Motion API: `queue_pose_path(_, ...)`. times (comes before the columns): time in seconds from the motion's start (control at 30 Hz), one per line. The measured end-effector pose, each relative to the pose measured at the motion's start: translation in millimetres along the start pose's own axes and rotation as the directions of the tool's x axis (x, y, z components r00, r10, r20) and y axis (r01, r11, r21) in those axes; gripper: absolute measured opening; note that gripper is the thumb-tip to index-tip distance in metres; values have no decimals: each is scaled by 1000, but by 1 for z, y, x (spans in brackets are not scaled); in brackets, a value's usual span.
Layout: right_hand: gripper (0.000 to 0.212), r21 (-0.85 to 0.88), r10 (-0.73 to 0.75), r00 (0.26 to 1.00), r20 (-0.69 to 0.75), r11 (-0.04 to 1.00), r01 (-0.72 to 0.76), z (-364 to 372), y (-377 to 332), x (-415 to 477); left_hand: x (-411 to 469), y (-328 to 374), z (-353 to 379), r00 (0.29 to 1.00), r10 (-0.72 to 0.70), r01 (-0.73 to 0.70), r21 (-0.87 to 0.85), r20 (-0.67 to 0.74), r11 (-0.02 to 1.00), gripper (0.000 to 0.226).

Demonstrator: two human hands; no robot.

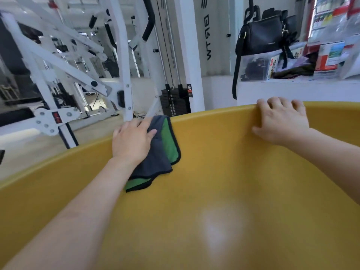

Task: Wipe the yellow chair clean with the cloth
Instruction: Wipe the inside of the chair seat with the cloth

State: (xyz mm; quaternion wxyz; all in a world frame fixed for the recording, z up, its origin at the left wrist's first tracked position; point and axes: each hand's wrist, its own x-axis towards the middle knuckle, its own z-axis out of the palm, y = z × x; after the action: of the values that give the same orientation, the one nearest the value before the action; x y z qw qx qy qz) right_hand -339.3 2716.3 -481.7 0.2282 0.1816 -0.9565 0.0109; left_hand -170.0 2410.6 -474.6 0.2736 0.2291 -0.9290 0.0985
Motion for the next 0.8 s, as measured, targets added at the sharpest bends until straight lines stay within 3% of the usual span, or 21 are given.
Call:
queue_pose_path(0.07, 64, 29, -44, 998, 35, 999, 43, -13, -28, 4, 1, 7, 0, 1000, 5, -5, 4, 24, 1000, 41)
queue_pose_path(0.2, 70, 209, -324, 946, 14, 926, 314, -21, -146, -6, 6, 18, 2, 997, 40, -40, 7, 64, 999, 44)
queue_pose_path(0.3, 72, 241, -286, 957, -51, 926, 289, -23, -205, -14, 15, 29, 5, 993, 104, -103, -10, 54, 995, 42)
queue_pose_path(0.5, 91, 166, -287, 957, -47, 942, 291, -28, -190, -16, 10, -1, -4, 979, 193, -193, -4, 74, 981, 39)
queue_pose_path(0.7, 77, 229, -293, 956, 27, 932, 280, -41, -193, -12, -52, -120, -38, 993, -94, 81, 172, 70, 982, 33)
queue_pose_path(0.8, 71, 230, -306, 951, 45, 930, 288, -38, -198, -13, -43, -103, -38, 993, -87, 69, 193, 84, 979, 35)
